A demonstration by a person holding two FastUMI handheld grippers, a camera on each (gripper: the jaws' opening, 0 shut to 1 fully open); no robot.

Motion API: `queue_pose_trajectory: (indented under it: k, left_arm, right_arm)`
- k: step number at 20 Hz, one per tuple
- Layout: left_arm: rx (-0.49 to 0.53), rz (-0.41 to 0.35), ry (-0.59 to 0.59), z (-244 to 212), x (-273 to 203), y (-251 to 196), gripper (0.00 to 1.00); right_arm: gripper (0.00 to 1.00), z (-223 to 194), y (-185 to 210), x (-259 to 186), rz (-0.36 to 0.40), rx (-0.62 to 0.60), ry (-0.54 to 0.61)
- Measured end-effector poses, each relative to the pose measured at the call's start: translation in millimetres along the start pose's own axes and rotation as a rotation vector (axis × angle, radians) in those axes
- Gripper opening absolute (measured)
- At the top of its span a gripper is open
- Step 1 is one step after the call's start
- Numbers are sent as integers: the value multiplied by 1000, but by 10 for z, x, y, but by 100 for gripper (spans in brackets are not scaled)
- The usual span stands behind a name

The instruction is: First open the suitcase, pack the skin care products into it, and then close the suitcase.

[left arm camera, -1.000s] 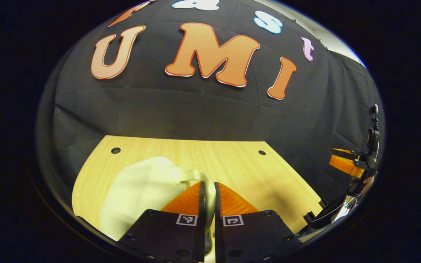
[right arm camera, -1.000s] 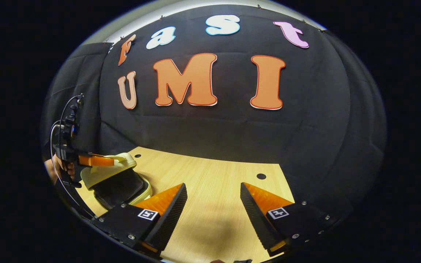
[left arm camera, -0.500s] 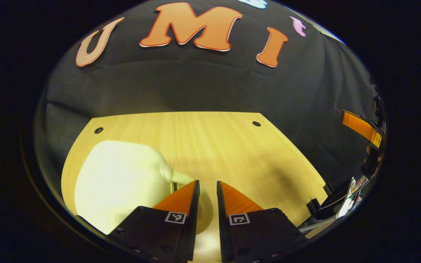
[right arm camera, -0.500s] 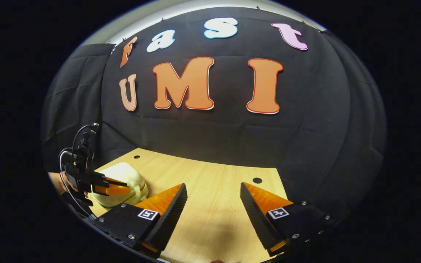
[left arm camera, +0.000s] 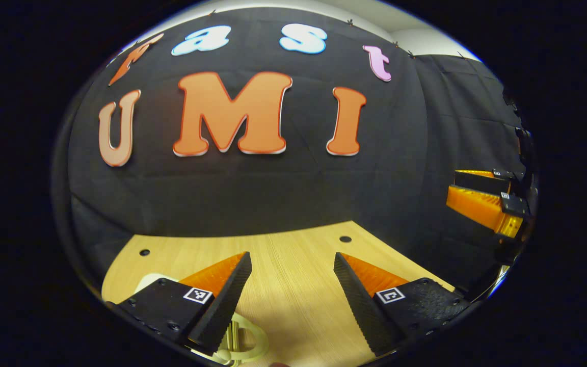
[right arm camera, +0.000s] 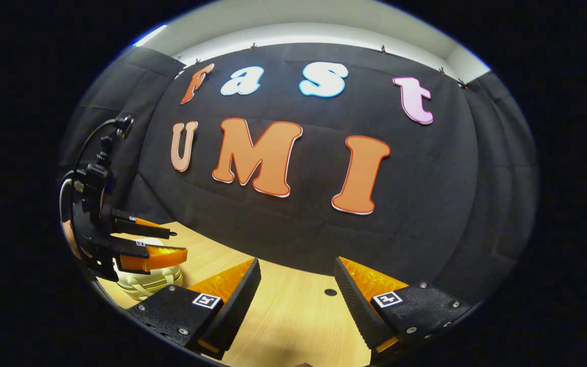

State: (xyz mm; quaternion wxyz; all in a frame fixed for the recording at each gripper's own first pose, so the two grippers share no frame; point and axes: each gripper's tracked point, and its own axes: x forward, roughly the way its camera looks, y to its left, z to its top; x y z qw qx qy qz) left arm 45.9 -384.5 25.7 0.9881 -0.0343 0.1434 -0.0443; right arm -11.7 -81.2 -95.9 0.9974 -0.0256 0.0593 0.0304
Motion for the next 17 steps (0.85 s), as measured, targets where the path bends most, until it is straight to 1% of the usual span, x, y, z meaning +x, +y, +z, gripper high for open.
queue_pose_trajectory:
  k: [4,6,7,10,13,14,15,17]
  left_arm:
    - [32,128,-141,424,-210,50,100]
    - [31,183,-196,496,-313,72,99]
    - [37,191,-204,486,-326,52,100]
    - [56,222,-185,430,-370,75,99]
    - [44,253,-170,346,-528,173,97]
    - [34,254,-165,337,-568,218,99]
    - [31,258,-165,336,-606,274,100]
    - [26,242,-171,354,-656,401,99]
  right_arm:
    - [94,77,268,-11,48,22,-22]
    - [95,121,432,-18,74,46,-34]
    - [95,136,495,-24,80,53,-40]
    - [95,154,700,-49,120,67,-55]
    - [95,177,887,-40,159,97,-52]
    - [95,176,933,-38,167,109,-48]
    - [95,185,1000,-32,171,120,-41]
    - [95,230,1065,-39,152,141,-37]
